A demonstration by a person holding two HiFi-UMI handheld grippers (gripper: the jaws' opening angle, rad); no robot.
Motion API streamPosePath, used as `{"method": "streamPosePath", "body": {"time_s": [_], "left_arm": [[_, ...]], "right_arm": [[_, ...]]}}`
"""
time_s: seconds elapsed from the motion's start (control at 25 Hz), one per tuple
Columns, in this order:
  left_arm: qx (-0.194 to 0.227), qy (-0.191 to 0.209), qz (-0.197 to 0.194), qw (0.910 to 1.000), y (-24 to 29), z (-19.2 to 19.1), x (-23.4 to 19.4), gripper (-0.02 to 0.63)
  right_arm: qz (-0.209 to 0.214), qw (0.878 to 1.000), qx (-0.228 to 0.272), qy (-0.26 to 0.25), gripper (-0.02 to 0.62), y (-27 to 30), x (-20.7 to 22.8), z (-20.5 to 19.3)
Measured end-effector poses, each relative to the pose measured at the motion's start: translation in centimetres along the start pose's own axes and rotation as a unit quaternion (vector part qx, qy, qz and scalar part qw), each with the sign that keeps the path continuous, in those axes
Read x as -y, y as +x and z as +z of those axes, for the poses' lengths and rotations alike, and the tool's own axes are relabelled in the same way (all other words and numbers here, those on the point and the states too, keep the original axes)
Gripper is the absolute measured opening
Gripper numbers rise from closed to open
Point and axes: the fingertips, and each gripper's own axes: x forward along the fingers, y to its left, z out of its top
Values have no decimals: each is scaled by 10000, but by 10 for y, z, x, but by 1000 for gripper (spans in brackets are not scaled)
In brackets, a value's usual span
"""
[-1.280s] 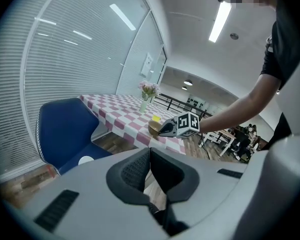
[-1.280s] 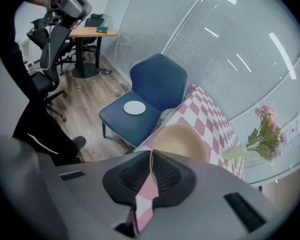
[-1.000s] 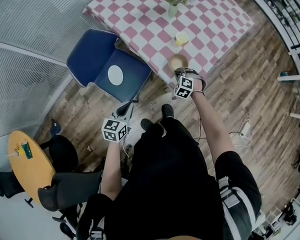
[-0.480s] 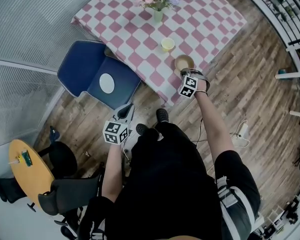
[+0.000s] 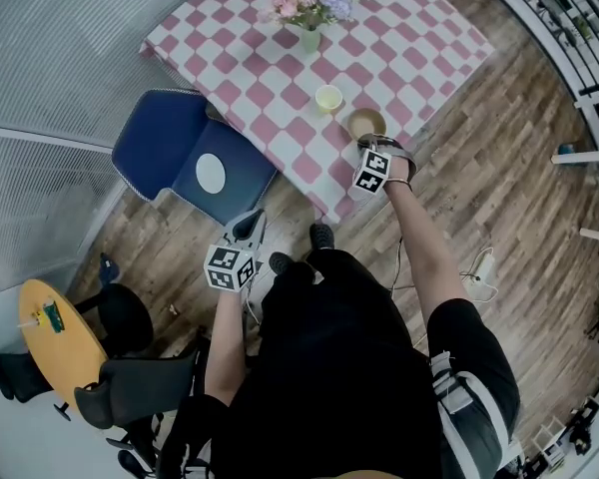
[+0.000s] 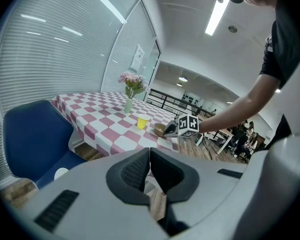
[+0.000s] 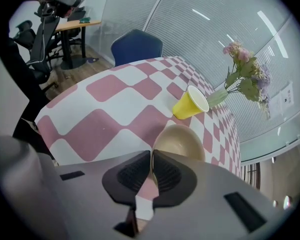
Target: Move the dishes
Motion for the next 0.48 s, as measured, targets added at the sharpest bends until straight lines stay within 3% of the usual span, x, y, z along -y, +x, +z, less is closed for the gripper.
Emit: {"method": "streamPosePath", "body": {"time_s": [0.48], "left_arm": [[31,-27,22,10000,6,3,1,23]], "right_arm": [[-102,9997,213,67,172,-2,11,4]]}}
